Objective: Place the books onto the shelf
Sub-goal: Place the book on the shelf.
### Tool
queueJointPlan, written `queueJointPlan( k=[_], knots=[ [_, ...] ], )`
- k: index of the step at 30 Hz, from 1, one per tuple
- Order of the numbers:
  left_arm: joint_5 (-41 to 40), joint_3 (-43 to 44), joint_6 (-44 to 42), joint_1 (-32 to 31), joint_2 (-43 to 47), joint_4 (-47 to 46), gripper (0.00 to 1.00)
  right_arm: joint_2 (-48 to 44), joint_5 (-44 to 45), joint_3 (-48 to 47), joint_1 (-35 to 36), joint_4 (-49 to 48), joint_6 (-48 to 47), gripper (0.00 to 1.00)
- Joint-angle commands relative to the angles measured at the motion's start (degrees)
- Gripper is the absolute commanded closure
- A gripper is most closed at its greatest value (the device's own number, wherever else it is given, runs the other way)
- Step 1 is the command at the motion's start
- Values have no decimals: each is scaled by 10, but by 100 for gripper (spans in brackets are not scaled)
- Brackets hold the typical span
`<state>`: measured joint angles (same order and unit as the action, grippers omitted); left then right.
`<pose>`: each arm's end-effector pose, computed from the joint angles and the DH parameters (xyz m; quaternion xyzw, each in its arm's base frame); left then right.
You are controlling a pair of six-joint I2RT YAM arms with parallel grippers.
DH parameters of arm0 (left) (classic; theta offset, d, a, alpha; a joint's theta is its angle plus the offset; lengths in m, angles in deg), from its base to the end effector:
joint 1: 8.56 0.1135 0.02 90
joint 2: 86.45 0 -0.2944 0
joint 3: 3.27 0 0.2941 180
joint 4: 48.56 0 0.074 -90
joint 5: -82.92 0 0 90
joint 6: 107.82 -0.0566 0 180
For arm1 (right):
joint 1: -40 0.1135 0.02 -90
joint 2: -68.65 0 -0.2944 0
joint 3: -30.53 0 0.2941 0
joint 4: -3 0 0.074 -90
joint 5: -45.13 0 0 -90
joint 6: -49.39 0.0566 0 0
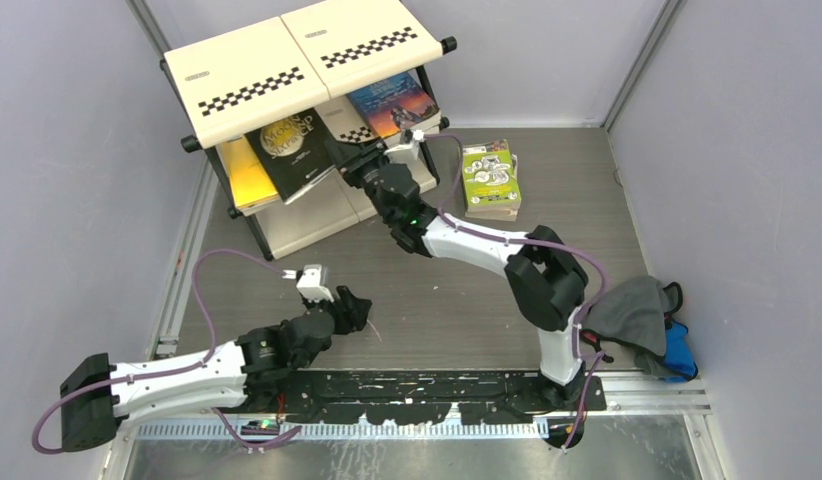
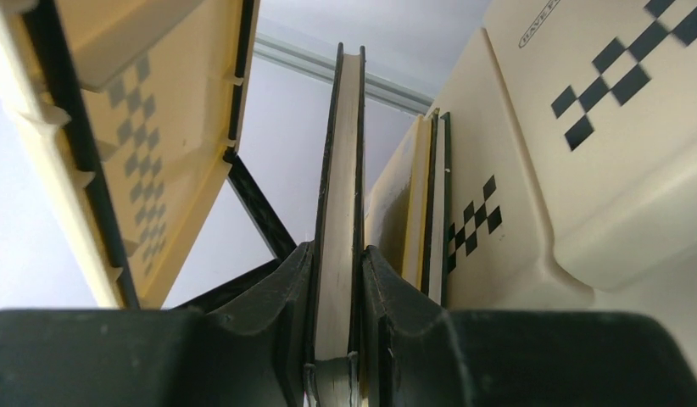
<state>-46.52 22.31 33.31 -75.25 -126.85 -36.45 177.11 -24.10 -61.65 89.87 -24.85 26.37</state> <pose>0.1063 -0.1557 0.1758 -0.0662 0.8188 -0.2731 0.5005 0.3504 0.3845 0.3358 0.2306 0.5942 0.5896 0.4961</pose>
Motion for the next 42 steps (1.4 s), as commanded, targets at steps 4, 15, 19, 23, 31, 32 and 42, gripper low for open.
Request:
queueJointPlan(
  k=[4,15,19,23,31,32,42],
  knots=[
    [-20,-10,15,-3,20,14,40,54,61,-133,31,-111,13,99],
    [-21,-15,19,-3,26,15,40,108,112,-217,63,-61,-5,99],
    [-23,-17,21,-3,32,18,40,118,138,-242,79,-35,-16,99],
    [-24,-18,25,-3,36,22,39,130,169,-266,91,-17,-26,99],
    [-26,-23,31,-3,45,29,40,148,203,-301,100,24,-20,99],
    [-26,-23,31,-3,45,28,40,148,208,-303,101,29,-18,99],
    [-26,-20,29,-3,41,26,39,159,223,-337,103,117,-17,66]
  ],
)
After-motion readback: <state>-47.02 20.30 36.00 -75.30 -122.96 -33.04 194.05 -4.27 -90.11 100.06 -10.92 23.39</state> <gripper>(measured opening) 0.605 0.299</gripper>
